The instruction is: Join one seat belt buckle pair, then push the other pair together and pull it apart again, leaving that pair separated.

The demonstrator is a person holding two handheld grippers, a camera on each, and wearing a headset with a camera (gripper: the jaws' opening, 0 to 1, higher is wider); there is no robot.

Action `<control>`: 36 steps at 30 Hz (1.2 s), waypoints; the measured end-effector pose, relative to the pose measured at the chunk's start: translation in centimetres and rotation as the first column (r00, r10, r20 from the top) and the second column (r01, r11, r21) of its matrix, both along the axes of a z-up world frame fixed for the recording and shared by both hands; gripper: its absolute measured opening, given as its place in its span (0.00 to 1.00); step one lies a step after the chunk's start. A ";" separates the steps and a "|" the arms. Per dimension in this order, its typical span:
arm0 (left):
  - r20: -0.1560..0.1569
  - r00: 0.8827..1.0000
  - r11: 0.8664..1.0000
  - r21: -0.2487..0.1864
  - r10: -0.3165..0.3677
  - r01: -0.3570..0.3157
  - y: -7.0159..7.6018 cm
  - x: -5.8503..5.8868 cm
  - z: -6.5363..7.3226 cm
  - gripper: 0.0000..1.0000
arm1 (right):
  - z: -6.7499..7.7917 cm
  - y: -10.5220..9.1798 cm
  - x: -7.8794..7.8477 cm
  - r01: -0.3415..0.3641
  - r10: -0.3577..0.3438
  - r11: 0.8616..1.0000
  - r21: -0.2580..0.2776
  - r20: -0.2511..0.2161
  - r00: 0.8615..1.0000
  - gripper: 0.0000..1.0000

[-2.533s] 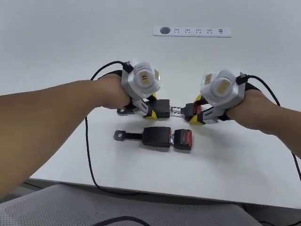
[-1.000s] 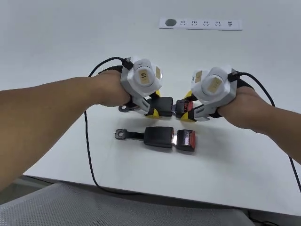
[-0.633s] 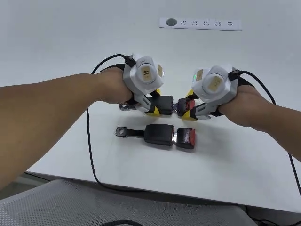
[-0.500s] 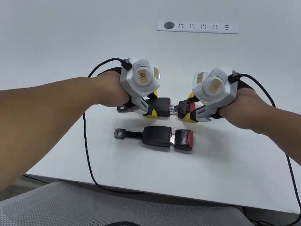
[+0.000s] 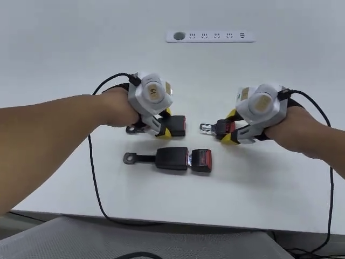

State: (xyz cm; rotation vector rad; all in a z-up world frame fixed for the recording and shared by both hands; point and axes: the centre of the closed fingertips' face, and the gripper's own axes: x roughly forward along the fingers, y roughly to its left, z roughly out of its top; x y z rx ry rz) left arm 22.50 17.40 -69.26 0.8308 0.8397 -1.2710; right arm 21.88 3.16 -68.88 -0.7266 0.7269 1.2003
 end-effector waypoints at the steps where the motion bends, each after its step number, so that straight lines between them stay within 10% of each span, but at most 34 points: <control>1: -0.001 1.000 1.000 0.001 0.001 -0.001 0.0 -0.1 0.0 0.34 | 0.0 -0.6 -0.2 0.003 -0.003 1.000 -0.006 -0.001 1.000 0.34; 12: -0.001 1.000 1.000 -0.012 -0.003 0.003 -0.1 -0.3 0.0 0.34 | -0.2 -7.3 -0.6 0.050 -0.052 0.997 -0.050 -0.027 0.998 0.34; 27: 0.069 0.998 1.000 0.026 0.010 -0.012 0.3 0.3 0.2 0.38 | -0.2 -8.2 0.2 0.053 -0.050 0.984 -0.171 0.024 0.998 0.45; 30: 0.094 0.992 0.994 -0.070 0.089 -0.083 0.0 0.8 2.2 0.40 | 1.2 -7.7 0.1 0.124 -0.122 0.988 -0.095 0.022 0.992 0.46; 36: 0.118 0.987 0.988 -0.122 0.113 -0.099 0.7 -0.8 5.6 0.47 | 4.7 -6.1 -0.8 0.217 -0.219 0.975 0.049 0.040 0.975 0.50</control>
